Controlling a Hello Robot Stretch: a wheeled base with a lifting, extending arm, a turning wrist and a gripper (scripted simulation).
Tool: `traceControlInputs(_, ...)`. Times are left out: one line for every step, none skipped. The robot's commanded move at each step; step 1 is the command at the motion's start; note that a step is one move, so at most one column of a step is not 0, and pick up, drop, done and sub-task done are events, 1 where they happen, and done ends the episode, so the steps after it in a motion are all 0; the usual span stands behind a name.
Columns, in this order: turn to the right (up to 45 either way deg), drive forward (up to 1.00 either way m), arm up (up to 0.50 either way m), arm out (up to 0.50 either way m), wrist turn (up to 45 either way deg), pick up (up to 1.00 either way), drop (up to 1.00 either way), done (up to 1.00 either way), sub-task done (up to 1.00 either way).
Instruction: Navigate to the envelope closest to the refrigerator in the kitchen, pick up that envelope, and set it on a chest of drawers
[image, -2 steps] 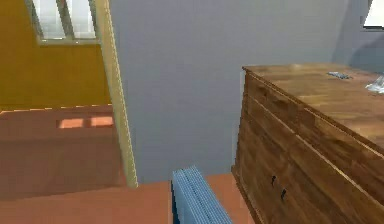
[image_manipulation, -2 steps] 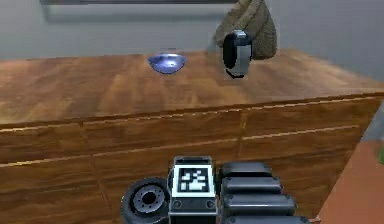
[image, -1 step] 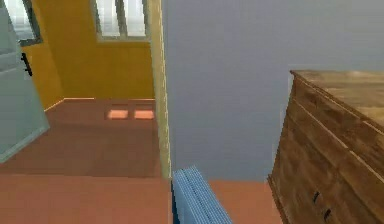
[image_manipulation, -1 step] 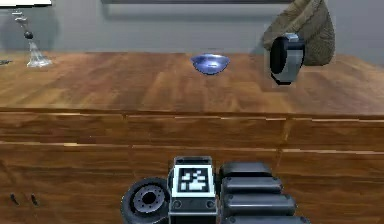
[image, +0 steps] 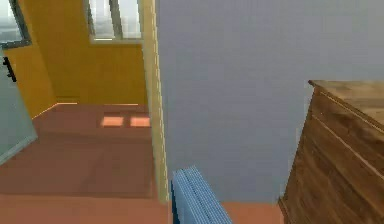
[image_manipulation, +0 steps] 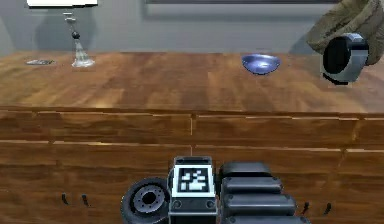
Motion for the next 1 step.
traceControlInputs(0.0, 0.3, 0.0, 0.0, 0.0, 0.0, 0.0, 0.0, 0.0)
